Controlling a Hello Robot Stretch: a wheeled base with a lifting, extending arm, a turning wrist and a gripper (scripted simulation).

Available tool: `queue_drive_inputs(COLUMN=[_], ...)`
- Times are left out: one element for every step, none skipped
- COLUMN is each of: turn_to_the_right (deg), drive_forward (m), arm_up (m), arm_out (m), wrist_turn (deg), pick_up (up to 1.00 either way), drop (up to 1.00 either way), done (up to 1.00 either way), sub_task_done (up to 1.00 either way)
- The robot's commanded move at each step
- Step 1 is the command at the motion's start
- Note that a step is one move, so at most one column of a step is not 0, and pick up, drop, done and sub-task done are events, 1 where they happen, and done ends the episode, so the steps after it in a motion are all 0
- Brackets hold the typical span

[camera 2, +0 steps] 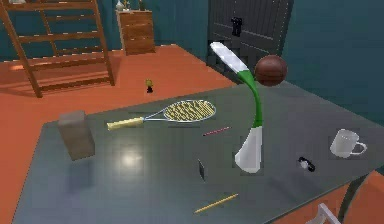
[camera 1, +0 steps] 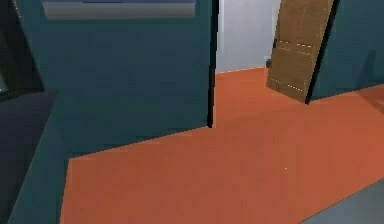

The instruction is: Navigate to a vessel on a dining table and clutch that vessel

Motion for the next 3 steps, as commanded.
queue_drive_inputs(turn_to_the_right=[-6.0, 0.0, -15.0], drive_forward=[0.0, 0.1, 0.0], arm_up=[0.0, 0.0, 0.0], arm_out=[0.0, 0.0, 0.0], wrist_turn=[0.0, 0.0, 0.0], pick_up=[0.0, 0.0, 0.0], drop=[0.0, 0.0, 0.0], done=[0.0, 0.0, 0.0], sub_task_done=[0.0, 0.0, 0.0])
